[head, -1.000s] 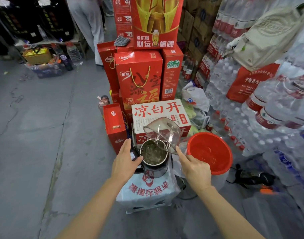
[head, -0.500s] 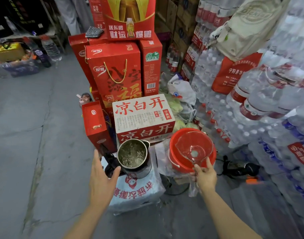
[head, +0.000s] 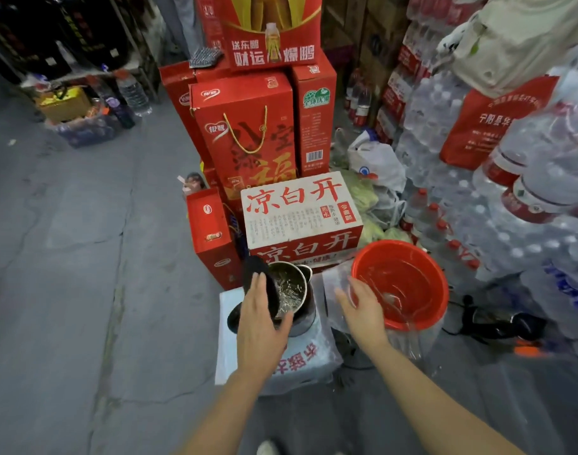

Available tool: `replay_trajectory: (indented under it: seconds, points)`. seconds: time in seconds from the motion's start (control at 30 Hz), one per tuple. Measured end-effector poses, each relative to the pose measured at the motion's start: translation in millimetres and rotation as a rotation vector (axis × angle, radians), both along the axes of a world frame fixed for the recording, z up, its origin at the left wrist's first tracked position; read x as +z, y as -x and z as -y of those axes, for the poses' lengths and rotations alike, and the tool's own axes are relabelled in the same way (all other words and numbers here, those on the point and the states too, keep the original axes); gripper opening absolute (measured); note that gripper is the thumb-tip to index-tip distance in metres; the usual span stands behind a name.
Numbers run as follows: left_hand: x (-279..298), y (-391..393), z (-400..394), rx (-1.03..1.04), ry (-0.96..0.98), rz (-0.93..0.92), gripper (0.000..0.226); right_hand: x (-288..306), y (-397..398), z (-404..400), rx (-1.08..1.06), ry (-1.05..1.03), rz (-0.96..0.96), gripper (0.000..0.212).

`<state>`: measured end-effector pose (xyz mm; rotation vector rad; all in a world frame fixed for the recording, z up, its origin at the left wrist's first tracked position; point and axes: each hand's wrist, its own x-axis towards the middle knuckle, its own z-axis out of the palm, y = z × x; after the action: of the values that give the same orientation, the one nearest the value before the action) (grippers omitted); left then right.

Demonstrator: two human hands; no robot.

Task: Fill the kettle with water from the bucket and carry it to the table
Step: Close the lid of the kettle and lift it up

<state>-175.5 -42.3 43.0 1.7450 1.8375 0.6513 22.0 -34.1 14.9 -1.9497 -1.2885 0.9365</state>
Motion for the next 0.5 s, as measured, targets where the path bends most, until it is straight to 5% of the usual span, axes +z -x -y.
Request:
replay_trajectory:
  seconds: [0.13, 0.23, 0.37, 0.5]
  points:
    - [-14.4, 4.7, -8.0, -0.134, 0.049, -0.045, 0.080, 12.8, 57.1, -26.5, 0.005, 0.007, -0.428, 0.060]
    - [-33.1, 26.8, -14.7, -0.118, 0.086, -0.033, 0.070, 1.7, 76.5, -36.1, 0.001, -0.008, -0.428, 0.045]
    - [-65.4, 69.5, -25.9, -0.058, 0.187, 0.005, 0.071, -25.2, 82.4, -33.4, -0.105, 0.080, -0.371, 0.081]
    - [-86.9, 91.7, -32.3, -0.122, 0.241, 0.102, 0.069, -52.8, 84.4, -25.6, -0.165, 0.061, -0.520, 0.076]
